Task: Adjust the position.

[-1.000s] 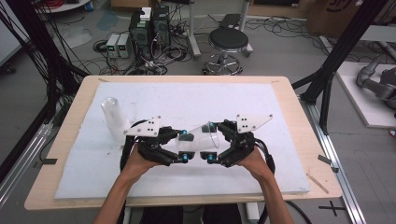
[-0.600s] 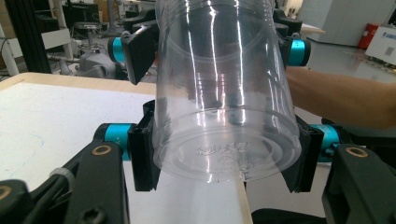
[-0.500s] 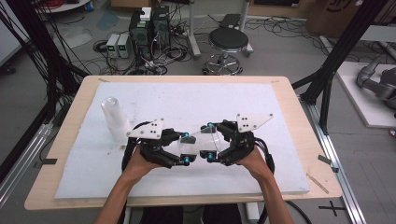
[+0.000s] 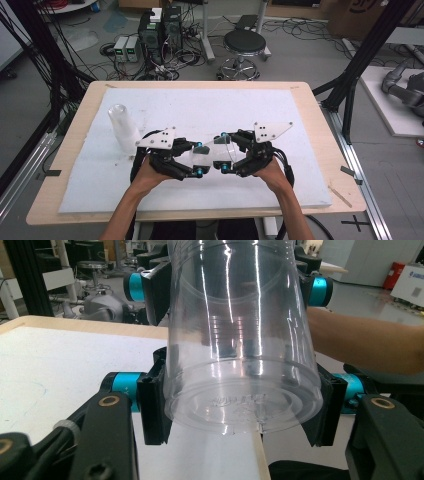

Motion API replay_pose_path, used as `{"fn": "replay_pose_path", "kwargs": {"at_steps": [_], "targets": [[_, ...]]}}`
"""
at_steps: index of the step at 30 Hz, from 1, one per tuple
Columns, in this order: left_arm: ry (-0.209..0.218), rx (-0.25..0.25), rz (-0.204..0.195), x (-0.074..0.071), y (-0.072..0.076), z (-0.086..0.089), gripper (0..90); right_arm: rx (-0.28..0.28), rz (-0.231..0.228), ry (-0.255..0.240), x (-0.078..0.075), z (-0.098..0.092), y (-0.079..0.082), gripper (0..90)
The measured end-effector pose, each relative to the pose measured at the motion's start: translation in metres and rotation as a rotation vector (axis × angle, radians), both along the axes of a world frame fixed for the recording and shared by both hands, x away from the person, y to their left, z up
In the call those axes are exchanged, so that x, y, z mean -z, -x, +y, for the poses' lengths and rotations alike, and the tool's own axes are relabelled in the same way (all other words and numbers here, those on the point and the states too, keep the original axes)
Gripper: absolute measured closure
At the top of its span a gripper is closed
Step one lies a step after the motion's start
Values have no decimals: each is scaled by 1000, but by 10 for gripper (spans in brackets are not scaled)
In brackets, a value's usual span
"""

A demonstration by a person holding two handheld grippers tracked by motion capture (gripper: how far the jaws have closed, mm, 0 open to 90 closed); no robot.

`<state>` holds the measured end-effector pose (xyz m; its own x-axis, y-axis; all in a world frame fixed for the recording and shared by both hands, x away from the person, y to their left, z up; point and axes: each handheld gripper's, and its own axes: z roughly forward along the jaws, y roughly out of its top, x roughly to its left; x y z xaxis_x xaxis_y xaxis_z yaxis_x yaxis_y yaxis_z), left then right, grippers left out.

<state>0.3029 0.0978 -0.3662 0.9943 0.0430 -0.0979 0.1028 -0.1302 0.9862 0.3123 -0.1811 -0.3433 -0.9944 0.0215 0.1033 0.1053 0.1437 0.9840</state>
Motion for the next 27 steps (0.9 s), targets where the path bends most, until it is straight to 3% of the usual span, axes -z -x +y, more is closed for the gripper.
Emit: {"fn": "replay_pose_path", "kwargs": {"at_steps": [3,6,8,12,17,22,27], "targets": [[-4,2,-1,0,0,0,366,1,1,-2,0,0,0,268],[4,-19,12,0,0,0,163,5,4,-6,0,-1,0,268],[4,-44,16,-1,-1,2,88,12,1,-8,0,-2,-1,268],[2,-62,21,-2,-1,6,69,12,2,-10,-1,-3,-1,270],[-67,-110,0,-3,4,16,70,34,4,10,-1,-6,-1,270],[-187,-224,-21,1,13,30,69,91,12,63,-4,-11,-5,273],[-238,-384,-30,10,21,48,73,138,19,155,-7,-11,-10,273]]}}
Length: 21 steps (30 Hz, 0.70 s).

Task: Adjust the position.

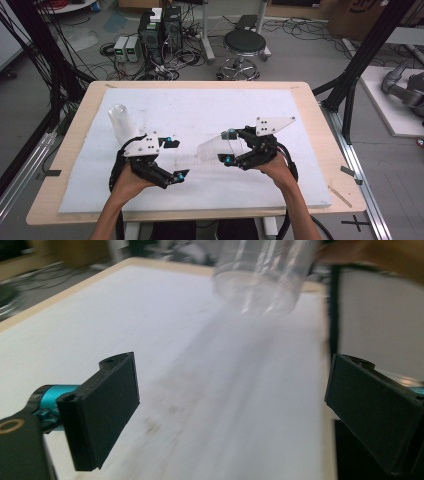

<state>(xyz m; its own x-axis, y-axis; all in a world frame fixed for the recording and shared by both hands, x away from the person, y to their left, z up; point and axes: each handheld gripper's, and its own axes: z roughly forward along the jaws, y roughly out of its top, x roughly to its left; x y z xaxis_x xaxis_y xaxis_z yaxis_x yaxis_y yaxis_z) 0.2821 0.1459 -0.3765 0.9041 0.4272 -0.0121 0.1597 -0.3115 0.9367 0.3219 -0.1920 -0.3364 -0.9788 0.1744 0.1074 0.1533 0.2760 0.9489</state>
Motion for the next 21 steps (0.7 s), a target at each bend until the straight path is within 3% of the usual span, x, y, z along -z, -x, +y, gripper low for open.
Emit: {"fn": "replay_pose_path", "kwargs": {"at_steps": [4,6,7,8,9,10,13,21], "targets": [[40,-95,22,17,1,17,73,52,13,67,-3,2,-4,274],[40,-143,29,26,2,24,73,72,27,116,-5,3,-8,299],[40,-143,29,26,2,24,73,78,33,146,-6,5,-9,305],[45,-185,34,35,2,30,73,80,40,171,-7,6,-10,305],[45,-185,34,35,2,30,73,83,41,187,-8,7,-12,304],[58,-210,48,42,2,36,73,72,45,191,-8,9,-14,304],[60,-223,65,49,3,39,73,79,41,205,-8,11,-17,303],[59,-307,67,61,5,47,73,115,63,263,-7,14,-27,305]]}}
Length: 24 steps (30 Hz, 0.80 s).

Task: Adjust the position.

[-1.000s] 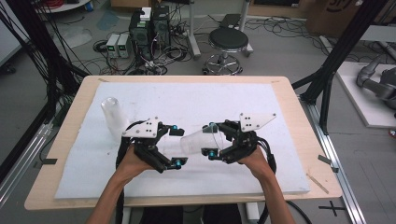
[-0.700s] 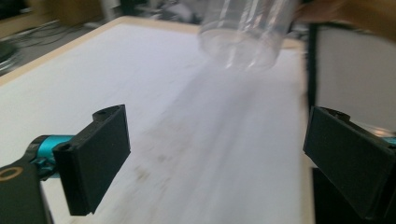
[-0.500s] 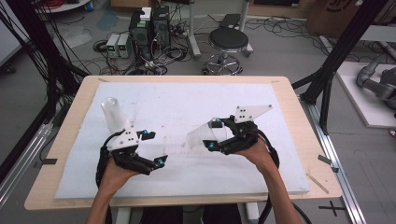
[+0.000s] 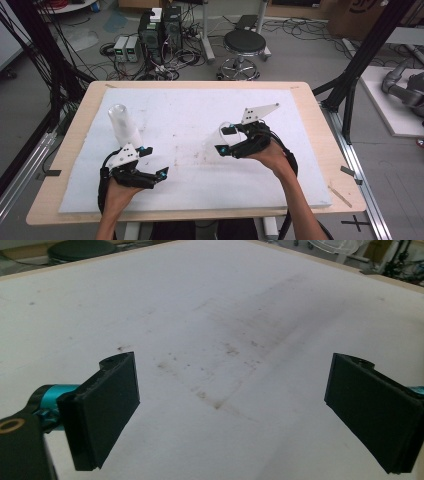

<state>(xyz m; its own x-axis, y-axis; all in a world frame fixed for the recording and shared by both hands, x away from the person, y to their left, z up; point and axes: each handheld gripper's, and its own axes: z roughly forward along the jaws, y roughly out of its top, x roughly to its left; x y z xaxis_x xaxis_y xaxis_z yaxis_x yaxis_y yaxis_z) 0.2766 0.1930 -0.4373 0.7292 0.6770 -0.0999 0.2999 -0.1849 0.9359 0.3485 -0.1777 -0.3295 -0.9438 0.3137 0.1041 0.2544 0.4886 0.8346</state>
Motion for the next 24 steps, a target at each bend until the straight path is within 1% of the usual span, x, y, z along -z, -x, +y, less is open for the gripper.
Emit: {"fn": "replay_pose_path", "kwargs": {"at_steps": [1,2,3,5,7,8,9,13,16,18,19,21,24], "targets": [[6,-15,-3,1,1,1,73,9,-4,12,-1,1,-2,306],[16,-31,-6,2,2,3,73,17,6,27,-2,1,-3,306],[24,-45,-9,4,3,4,73,20,6,44,-3,2,-4,306],[27,-74,-17,7,5,7,73,36,7,75,-5,4,-6,306],[28,-81,-19,9,6,9,73,39,9,80,-6,5,-7,306],[41,-102,-19,12,7,11,73,46,7,102,-7,7,-9,306],[38,-110,-22,14,8,12,73,50,8,116,-8,7,-9,306],[46,-125,-15,18,8,14,73,62,10,164,-8,11,-12,306],[54,-131,-13,20,8,14,73,62,20,180,-7,12,-13,306],[64,-138,-13,24,9,16,73,69,18,188,-7,13,-13,306],[60,-138,-13,25,9,16,73,64,23,188,-6,13,-13,306],[74,-142,-14,27,10,17,73,69,25,193,-6,13,-14,305],[83,-151,-26,27,11,17,73,71,24,198,-6,13,-14,306]]}}
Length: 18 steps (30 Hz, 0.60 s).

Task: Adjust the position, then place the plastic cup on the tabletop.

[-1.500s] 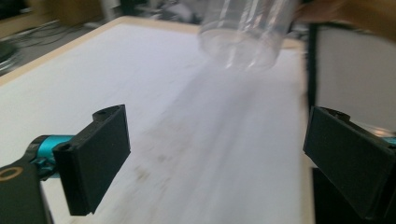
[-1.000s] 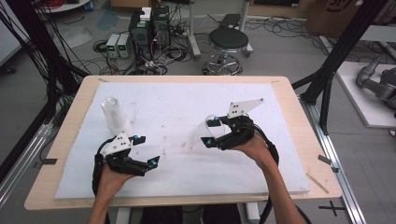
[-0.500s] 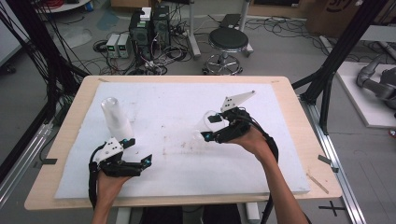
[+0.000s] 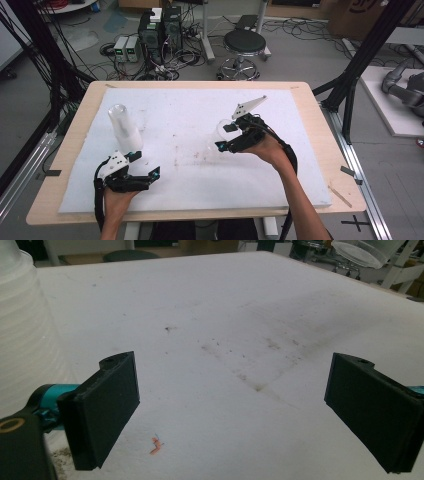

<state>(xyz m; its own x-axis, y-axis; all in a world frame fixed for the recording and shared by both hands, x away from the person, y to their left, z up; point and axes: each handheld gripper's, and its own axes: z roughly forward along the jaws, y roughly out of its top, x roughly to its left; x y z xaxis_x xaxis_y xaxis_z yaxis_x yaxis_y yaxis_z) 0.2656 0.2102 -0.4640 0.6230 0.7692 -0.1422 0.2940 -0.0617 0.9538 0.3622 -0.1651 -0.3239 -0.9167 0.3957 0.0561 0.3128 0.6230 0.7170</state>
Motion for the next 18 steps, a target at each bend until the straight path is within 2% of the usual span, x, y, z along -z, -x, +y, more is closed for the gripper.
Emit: {"fn": "replay_pose_path", "kwargs": {"at_steps": [12,18], "targets": [[11,-1,0,1,0,2,73,2,2,1,1,-1,-2,306],[12,-1,1,1,0,1,80,12,8,16,2,0,-3,306]]}}
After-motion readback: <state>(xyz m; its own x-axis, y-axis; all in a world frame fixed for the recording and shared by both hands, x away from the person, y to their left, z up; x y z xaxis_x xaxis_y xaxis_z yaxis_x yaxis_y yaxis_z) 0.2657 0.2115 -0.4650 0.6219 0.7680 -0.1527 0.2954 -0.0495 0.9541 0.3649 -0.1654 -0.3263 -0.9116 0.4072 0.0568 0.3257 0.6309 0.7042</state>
